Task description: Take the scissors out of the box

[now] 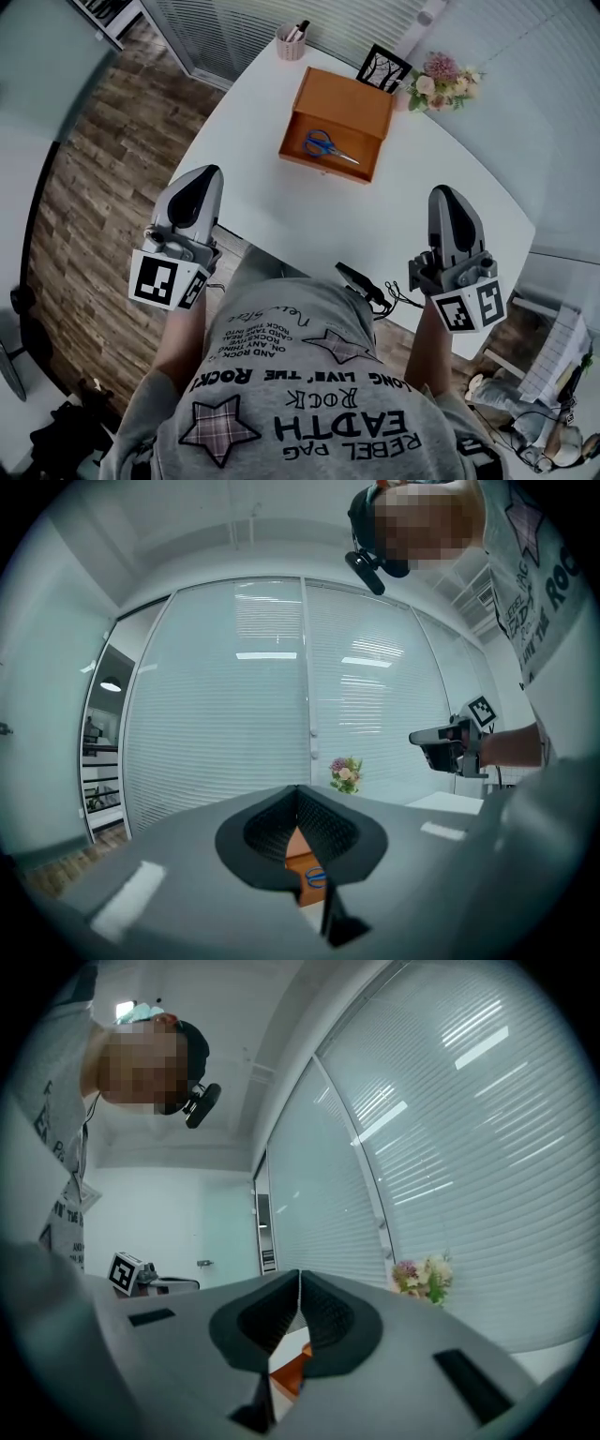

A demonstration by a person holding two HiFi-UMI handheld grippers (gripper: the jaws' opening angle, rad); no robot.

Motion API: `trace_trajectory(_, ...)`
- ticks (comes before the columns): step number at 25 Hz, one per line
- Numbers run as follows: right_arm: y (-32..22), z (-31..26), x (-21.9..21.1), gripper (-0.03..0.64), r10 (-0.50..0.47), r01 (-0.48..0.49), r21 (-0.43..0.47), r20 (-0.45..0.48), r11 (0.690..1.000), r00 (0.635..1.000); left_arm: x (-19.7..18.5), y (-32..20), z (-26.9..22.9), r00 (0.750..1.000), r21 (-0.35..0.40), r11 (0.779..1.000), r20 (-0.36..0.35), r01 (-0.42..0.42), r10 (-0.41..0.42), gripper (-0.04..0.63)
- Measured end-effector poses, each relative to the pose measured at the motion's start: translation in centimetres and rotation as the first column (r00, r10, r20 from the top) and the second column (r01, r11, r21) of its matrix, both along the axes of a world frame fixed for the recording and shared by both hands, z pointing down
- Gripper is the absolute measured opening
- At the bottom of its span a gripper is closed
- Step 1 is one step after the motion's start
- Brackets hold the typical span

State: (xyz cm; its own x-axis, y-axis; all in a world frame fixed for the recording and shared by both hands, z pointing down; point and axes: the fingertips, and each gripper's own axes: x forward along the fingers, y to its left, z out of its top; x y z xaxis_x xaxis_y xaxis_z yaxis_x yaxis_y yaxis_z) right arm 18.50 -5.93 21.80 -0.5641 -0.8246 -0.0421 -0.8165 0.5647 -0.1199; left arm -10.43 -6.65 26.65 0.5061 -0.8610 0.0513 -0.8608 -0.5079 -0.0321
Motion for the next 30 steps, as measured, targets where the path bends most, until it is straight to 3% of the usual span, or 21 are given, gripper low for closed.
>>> trace_trajectory(13, -1.7, 1.5, 0.0, 0.015, 0.13, -0.131, -0.055, -0.025, 0.99, 0.991, -0.6, -3.8, 1.4, 0.991, -0.032, 0.991, -0.002, -0.13, 0.13, 0.009)
trace_trajectory(30, -8.0, 4.4, -4.7, 0.015, 0.069, -0.08, -0.103, -0.105, 0.991, 0.992, -1.4, -8.4, 2.1, 0.983, -0.04, 0.983, -0.031, -0.181, 0.18, 0.009)
